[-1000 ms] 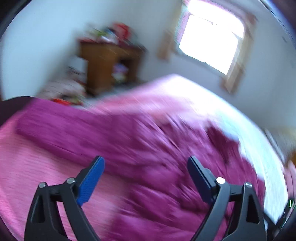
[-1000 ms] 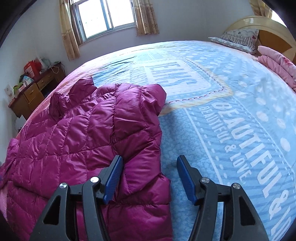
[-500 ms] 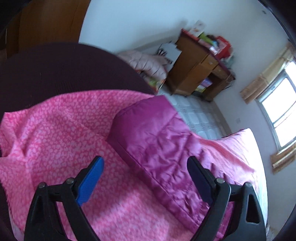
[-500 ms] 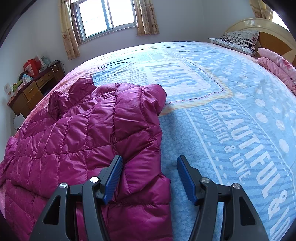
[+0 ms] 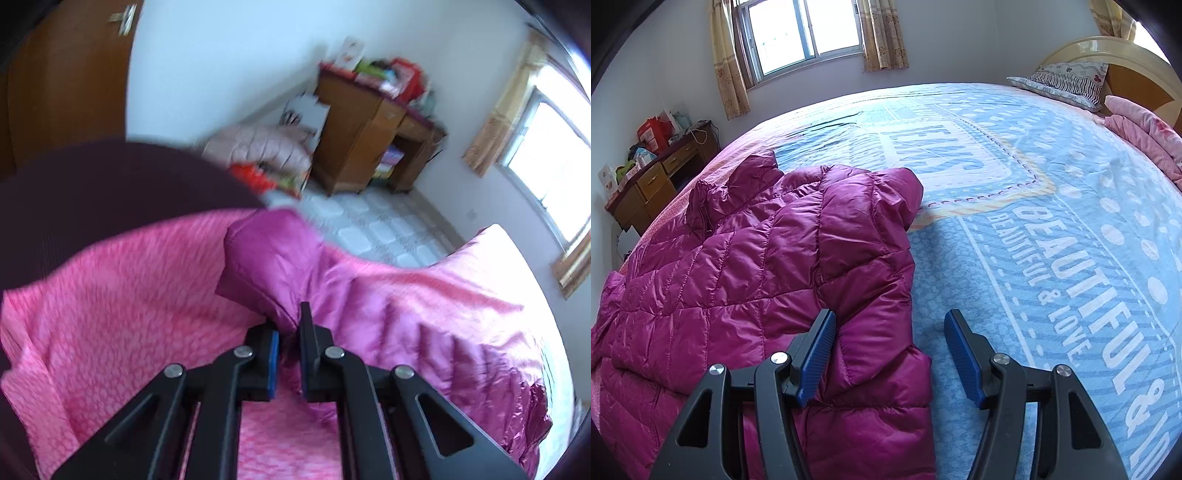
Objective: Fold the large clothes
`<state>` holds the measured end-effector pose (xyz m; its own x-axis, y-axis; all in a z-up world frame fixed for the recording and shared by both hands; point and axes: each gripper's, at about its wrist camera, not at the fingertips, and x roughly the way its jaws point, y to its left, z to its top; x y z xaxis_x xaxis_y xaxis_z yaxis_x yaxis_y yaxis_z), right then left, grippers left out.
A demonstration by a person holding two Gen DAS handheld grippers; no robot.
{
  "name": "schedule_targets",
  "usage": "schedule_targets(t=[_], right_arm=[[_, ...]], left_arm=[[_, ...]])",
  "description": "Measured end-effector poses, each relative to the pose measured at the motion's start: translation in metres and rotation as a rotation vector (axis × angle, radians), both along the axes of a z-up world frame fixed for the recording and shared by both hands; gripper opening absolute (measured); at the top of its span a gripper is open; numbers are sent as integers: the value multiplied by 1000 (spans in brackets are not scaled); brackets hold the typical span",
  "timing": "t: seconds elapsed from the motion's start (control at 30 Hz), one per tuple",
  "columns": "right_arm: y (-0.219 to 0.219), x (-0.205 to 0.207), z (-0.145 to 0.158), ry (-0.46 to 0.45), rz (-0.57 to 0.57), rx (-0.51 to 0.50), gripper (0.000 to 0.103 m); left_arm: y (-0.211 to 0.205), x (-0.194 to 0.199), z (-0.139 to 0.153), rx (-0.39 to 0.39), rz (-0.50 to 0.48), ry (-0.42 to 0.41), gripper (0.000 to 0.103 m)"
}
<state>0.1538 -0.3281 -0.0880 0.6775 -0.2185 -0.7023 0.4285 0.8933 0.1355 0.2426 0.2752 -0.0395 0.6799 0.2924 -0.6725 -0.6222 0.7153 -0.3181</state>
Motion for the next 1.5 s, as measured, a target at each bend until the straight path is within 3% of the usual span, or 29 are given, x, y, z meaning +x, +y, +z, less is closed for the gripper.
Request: schedule_targets(t=[0.17,0.27,0.33,0.43,0.5,0.67,0.73,0.77,0.8,0.87,1.03,1.13,1.23,1.4,1.5], right_arm=[[-1,0,0,-4,0,5,62],[-1,-1,0,-6,0,7,62],[-1,-1,0,-8,1,11,62],[-2,-1,0,-11,1,15,62],[-2,-2,0,-15,2,21,62],[-4,-2,0,-23,3,32,62],[-4,-3,0,-25,4,35,62],[-4,-3,0,-26,4,36,62],[-5,-3,0,-27,5,40,62],[-6,-3,0,-32,6,47,62],[-10,-8,1,-60,7,79,62],[-15,-25,10,-161,-23,97,62],[4,-32,29,-225,81,67,61],[58,-8,52,-193,304,93,61],[86,14,45,-130,386,116,61]], left_arm=[[-59,-3,59,112,-182,-179,8],[-124,-18,97,197,-376,-300,8],[-184,-37,116,264,-558,-390,8],[-254,-62,125,316,-785,-444,8],[-299,-76,115,306,-926,-443,8],[-364,-88,61,330,-1110,-315,9],[-377,-86,33,339,-1155,-226,16],[-379,-86,20,332,-1177,-168,35],[-379,-84,12,323,-1182,-119,64],[-374,-97,3,309,-1157,-81,87],[-351,-103,16,298,-1100,-97,90],[-317,-95,27,259,-980,-125,91],[-293,-63,30,271,-842,-67,92],[-266,-12,9,307,-683,66,91],[-251,0,-7,321,-625,111,91]])
